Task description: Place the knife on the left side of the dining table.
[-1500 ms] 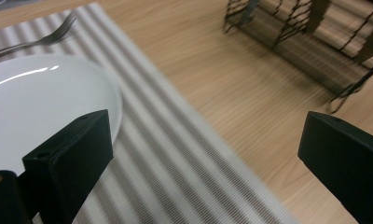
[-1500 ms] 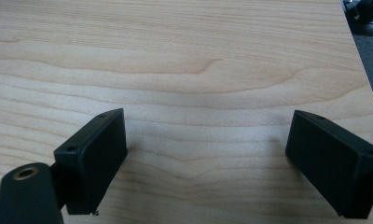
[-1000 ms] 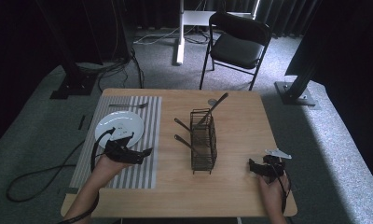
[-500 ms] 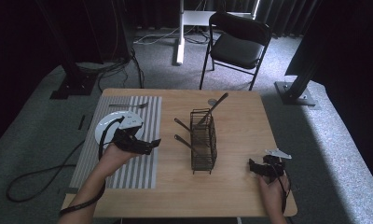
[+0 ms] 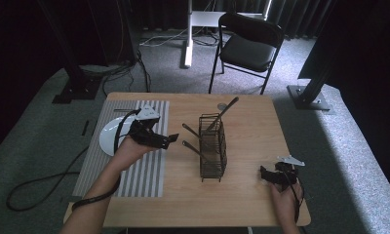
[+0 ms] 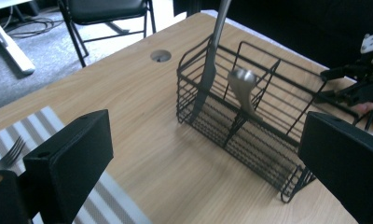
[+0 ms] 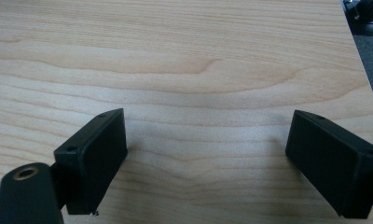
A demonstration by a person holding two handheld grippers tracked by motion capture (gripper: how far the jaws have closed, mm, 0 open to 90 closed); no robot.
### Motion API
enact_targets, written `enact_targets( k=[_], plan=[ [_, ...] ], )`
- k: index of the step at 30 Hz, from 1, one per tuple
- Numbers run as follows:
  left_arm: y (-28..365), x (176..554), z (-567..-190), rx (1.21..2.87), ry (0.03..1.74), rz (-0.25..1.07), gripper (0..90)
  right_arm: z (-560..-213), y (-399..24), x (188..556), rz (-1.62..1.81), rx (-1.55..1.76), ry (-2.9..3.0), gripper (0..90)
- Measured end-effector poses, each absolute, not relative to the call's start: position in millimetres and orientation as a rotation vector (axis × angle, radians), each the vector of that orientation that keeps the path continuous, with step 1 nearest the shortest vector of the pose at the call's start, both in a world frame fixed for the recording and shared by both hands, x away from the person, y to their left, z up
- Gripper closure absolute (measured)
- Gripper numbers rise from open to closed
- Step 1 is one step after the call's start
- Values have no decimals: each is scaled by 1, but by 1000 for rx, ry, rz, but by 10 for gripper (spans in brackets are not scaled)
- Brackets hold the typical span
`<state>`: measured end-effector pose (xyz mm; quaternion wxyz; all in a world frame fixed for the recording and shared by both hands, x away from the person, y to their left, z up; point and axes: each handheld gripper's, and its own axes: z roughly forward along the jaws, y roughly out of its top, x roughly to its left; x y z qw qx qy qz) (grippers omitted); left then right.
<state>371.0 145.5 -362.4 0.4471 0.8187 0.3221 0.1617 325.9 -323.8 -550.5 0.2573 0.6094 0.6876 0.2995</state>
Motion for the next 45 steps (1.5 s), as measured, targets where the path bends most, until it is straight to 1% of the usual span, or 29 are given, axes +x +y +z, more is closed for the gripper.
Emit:
enact_targets(
  k=[13, 19, 21, 23, 24, 25, 28, 30, 37, 38, 39, 41, 42, 43, 45],
  plan=[
    [119, 392, -362, 2036, 801, 343, 33, -551, -324, 326, 812, 1653, 1865, 119],
    [112, 397, -369, 2024, 828, 307, 55, -550, -324, 326, 812, 1655, 1862, 124],
    [109, 398, -371, 2030, 834, 307, 78, -550, -324, 326, 812, 1654, 1862, 124],
    [107, 398, -373, 2032, 845, 308, 142, -550, -324, 326, 812, 1654, 1862, 124],
    [106, 399, -373, 2025, 853, 301, 152, -550, -324, 326, 812, 1654, 1862, 124],
    [106, 399, -373, 2014, 845, 283, 181, -550, -324, 326, 812, 1654, 1862, 124],
    [107, 398, -373, 1998, 846, 287, 319, -550, -324, 326, 812, 1654, 1862, 124],
    [107, 398, -374, 1990, 853, 273, 388, -550, -324, 326, 812, 1654, 1862, 124],
    [102, 397, -376, 2008, 873, 262, 422, -550, -324, 326, 812, 1654, 1862, 124],
    [102, 397, -376, 2008, 873, 258, 448, -550, -324, 326, 812, 1654, 1862, 124],
    [101, 398, -377, 2009, 884, 252, 456, -550, -324, 326, 812, 1654, 1862, 124],
    [100, 397, -377, 2002, 884, 240, 512, -550, -324, 326, 812, 1654, 1862, 123],
    [100, 397, -377, 2002, 884, 240, 518, -550, -324, 326, 812, 1654, 1862, 123],
    [100, 397, -377, 1988, 889, 223, 558, -550, -324, 326, 812, 1654, 1862, 123],
    [98, 396, -377, 1993, 883, 216, 580, -550, -324, 326, 812, 1654, 1862, 124]
  ],
)
